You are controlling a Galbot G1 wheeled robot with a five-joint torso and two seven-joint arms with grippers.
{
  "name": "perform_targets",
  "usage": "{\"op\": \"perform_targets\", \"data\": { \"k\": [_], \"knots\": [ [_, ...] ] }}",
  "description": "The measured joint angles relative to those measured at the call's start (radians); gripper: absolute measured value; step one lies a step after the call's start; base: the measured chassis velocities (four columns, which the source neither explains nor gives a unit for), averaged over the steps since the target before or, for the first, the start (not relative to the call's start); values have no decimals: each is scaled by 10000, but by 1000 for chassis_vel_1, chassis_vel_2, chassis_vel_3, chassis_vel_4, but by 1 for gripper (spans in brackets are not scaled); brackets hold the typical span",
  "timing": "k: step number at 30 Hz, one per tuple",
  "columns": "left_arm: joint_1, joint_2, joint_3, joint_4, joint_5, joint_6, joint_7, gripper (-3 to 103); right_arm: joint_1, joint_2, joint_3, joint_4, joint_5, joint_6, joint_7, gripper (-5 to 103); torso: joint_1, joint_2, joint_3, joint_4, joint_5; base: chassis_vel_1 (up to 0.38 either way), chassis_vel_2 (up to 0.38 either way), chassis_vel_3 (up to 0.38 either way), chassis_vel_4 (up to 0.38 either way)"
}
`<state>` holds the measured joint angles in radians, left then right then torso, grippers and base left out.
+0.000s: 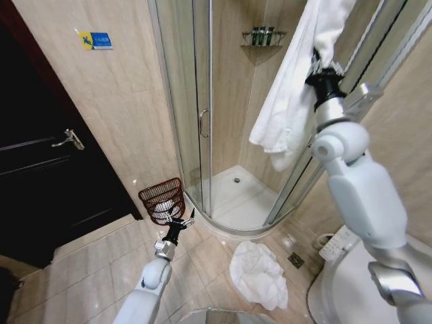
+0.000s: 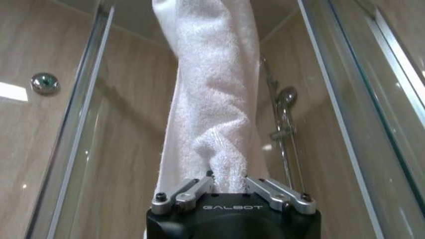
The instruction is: Discard the used towel into the hamper.
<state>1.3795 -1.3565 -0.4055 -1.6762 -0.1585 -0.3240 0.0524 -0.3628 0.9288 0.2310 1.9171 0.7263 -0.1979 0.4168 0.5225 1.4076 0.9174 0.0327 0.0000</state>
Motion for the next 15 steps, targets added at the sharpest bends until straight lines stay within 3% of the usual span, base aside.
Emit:
{"op": "perform_targets", "data": {
  "k": [15],
  "knots": [
    [27,2,23,157,33,-125,-24,100,-2862,592,1406,668,-836,16,-749,8,0,-1,1,0,2,0,0,0,0]
  ]
}}
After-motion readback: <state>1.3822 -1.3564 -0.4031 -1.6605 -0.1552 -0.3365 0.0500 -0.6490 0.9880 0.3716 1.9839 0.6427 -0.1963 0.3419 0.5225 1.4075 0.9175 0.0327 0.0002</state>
